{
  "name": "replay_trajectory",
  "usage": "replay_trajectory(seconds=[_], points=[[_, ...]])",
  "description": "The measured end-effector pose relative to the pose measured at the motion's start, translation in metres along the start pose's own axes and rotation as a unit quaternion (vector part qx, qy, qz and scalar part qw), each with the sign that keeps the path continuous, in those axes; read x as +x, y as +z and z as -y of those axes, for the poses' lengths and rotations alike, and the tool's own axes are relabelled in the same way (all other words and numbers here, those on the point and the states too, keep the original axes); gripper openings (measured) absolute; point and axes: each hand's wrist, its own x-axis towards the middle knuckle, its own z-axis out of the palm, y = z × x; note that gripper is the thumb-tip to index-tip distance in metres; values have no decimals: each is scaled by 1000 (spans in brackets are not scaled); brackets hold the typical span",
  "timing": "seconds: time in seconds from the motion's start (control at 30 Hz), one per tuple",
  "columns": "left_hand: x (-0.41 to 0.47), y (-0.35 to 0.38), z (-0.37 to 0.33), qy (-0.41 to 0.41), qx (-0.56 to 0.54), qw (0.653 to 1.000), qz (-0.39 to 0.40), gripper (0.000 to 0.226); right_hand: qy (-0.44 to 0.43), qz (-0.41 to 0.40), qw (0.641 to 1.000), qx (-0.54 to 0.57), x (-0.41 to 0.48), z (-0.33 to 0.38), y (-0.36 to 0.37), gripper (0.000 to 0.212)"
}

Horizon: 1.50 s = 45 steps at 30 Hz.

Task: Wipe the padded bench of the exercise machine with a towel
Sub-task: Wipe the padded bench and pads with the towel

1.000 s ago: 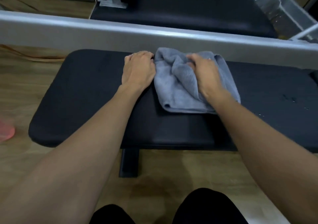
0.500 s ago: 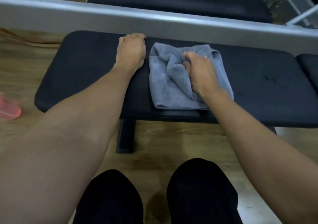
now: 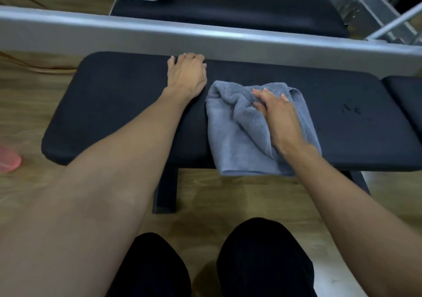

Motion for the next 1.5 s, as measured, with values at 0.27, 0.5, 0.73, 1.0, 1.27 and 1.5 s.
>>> replay_trajectory(seconds=[0.27, 0.5, 0.73, 1.0, 1.27, 1.5], points=[[10, 9, 4, -14, 21, 999, -24, 36, 30, 34, 998, -48, 136, -14, 19, 35], [6, 0, -14, -38, 10, 999, 34, 35, -9, 9, 992, -122, 118, -24, 11, 31], [-7, -13, -41, -26, -14, 996, 90, 37, -25, 19, 998, -53, 4, -31, -20, 31], [-6, -2, -83, 48, -23, 996, 78, 35, 7, -4, 1000, -23, -50, -42, -23, 35], [32, 20, -78, 19, -42, 999, -9, 29, 54, 11, 998, 37, 67, -71, -21, 30], [38, 17, -91, -74, -53, 996, -2, 31, 5, 32, 996, -83, 147, -84, -5, 31]])
